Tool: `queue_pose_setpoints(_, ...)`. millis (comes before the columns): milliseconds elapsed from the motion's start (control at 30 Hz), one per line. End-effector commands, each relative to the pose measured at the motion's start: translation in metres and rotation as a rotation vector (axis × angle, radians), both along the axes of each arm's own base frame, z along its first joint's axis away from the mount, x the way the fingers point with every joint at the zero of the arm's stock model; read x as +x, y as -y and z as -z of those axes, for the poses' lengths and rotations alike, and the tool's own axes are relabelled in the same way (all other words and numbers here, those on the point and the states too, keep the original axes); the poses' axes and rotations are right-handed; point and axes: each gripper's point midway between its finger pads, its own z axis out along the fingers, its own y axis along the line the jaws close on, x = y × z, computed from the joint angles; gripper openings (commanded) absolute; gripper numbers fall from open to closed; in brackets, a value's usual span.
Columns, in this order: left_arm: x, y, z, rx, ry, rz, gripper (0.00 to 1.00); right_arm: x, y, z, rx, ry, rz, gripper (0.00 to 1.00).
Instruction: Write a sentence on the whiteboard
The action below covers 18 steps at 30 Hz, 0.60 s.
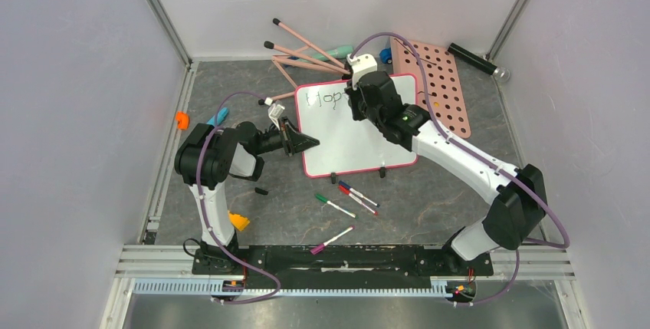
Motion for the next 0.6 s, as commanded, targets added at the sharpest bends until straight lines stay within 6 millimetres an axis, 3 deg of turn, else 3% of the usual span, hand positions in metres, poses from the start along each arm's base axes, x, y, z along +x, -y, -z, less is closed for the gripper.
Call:
queue_pose_setpoints(0,0.004,0.004,-0.012,0.013,0.184,0.015,0.03,0.005,-0.001,-0.003,0.008,0.011,-0.008,0.00)
queue_pose_setpoints(267,0.003,0.004,-0.012,0.013,0.183,0.014,0.03,-0.008,0.007,0.010,0.000,-0.021,-0.009,0.00)
queue_pose_setpoints(567,0.003,0.004,-0.012,0.013,0.186,0.013,0.03,-0.011,0.020,0.010,-0.024,-0.020,0.033,0.00)
